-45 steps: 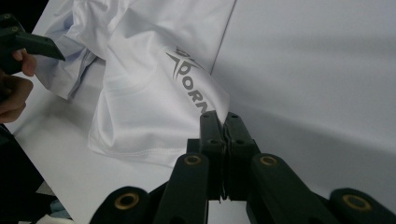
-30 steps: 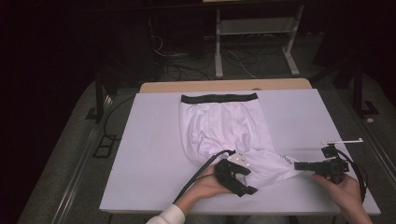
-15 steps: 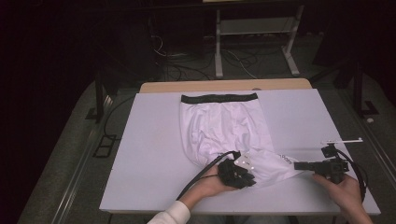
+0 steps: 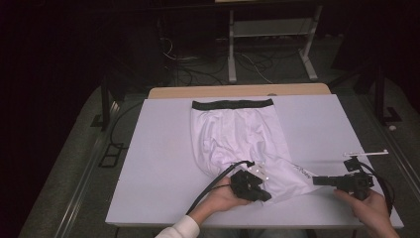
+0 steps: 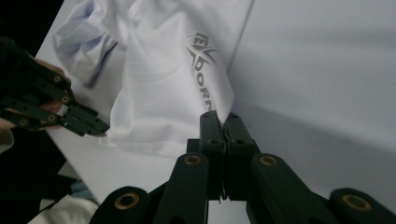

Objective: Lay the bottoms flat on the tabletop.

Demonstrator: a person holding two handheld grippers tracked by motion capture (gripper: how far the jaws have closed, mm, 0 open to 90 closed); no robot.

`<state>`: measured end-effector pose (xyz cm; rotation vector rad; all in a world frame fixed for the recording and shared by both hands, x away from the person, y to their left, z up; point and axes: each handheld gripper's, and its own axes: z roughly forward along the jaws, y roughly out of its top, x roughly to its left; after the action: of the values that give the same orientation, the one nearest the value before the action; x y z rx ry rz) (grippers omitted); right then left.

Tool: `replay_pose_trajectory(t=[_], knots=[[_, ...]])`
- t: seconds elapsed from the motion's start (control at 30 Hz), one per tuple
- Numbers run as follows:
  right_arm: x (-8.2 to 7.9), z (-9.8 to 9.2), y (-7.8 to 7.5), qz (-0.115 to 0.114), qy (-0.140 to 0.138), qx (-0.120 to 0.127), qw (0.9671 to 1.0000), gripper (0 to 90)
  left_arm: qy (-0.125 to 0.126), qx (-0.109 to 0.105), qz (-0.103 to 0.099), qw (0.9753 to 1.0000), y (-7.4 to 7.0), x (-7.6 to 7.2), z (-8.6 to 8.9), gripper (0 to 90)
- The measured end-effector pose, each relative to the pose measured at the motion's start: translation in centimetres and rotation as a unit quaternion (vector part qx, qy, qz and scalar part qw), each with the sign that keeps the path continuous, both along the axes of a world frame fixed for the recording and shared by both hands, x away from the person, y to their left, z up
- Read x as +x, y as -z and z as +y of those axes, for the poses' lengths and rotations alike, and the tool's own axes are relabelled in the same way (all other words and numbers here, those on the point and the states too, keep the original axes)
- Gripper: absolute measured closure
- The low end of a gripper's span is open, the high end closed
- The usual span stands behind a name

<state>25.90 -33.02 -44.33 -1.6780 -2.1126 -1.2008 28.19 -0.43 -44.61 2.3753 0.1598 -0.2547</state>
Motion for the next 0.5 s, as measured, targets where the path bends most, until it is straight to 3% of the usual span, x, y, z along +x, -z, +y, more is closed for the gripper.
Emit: replay_pose_trajectory(t=[0.23,0.5], knots=[[-1.1,0.4,-0.4,0.0,-0.025,0.003,0.9997,86.8,0.021,0.009,0.002,0.9997,-0.9,-1.0,0.5,88.9],[-1.8,-0.6,-0.8,-0.001,-0.013,0.012,0.9998,86.8,0.02,-0.007,0.015,0.9997,-1.4,-1.0,0.7,88.9]])
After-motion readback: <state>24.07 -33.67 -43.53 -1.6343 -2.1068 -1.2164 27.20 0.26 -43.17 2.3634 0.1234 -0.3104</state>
